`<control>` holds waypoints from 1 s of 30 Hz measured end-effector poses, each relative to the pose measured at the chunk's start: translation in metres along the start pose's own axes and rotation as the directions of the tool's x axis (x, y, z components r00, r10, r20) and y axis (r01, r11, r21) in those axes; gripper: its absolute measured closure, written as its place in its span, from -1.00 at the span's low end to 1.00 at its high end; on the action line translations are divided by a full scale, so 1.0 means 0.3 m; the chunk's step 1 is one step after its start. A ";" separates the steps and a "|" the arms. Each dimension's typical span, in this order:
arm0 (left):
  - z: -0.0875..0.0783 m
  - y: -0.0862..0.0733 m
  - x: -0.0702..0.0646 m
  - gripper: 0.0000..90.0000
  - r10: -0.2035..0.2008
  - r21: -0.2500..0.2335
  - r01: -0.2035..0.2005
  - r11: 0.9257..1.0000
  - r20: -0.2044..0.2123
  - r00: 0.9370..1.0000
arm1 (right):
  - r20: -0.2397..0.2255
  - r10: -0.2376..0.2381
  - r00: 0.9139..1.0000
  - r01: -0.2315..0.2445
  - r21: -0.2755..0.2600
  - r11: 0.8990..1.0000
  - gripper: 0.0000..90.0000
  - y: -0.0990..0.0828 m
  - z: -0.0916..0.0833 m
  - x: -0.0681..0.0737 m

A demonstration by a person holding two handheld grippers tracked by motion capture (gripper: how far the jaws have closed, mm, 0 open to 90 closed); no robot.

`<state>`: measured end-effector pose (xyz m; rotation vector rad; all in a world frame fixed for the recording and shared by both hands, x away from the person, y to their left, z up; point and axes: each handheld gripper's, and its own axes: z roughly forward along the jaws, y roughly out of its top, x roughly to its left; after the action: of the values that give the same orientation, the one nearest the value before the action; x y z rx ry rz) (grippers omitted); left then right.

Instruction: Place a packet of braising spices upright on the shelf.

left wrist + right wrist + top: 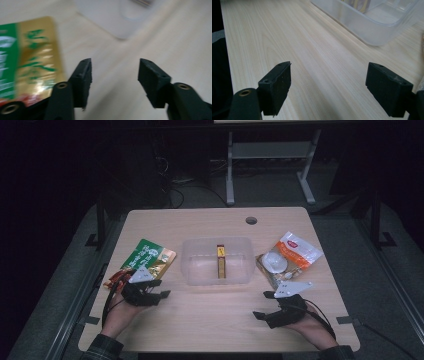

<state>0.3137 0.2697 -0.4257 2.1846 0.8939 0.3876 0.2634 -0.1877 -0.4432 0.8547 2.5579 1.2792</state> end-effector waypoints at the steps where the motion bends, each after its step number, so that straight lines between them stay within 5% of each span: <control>1: -0.010 0.009 0.045 0.24 -0.020 -0.008 0.020 1.000 -0.048 0.999 | -0.004 -0.003 1.000 0.003 0.002 1.000 -0.56 0.000 0.002 0.002; 2: -0.010 0.009 0.045 0.33 -0.020 -0.008 0.020 1.000 -0.048 0.999 | -0.004 -0.003 1.000 0.003 0.002 1.000 -0.56 0.000 0.002 0.002; 3: -0.011 0.020 0.090 0.43 -0.077 -0.021 0.075 0.997 -0.066 0.995 | -0.006 0.002 1.000 -0.001 0.005 1.000 -0.56 0.001 0.004 0.003; 10: 0.027 0.061 0.213 0.98 -0.135 -0.022 0.133 0.991 -0.095 0.986 | -0.014 -0.004 1.000 0.004 0.020 1.000 -0.56 -0.003 0.015 0.001; 19: 0.169 0.148 0.345 0.99 -0.142 -0.014 0.142 0.990 -0.169 0.975 | -0.030 -0.012 0.999 0.013 0.033 0.999 -0.56 -0.002 0.025 0.008; 23: 0.211 0.158 0.389 0.99 -0.166 -0.004 0.168 0.986 -0.195 0.967 | -0.040 -0.024 0.999 0.025 0.038 0.999 -0.56 -0.002 0.032 0.010; 25: 0.231 0.158 0.413 0.99 -0.186 -0.040 0.182 0.983 -0.200 0.962 | -0.046 -0.026 0.999 0.028 0.048 0.998 -0.56 -0.004 0.037 0.013; 30: 0.279 0.151 0.448 0.99 -0.207 0.001 0.212 0.977 -0.216 0.954 | -0.051 -0.031 0.998 0.034 0.051 0.998 -0.56 -0.006 0.040 0.011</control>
<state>0.4740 0.2984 -0.4501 2.0699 1.2426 0.5174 0.2646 -0.1785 -0.4517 0.7968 2.6436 1.2450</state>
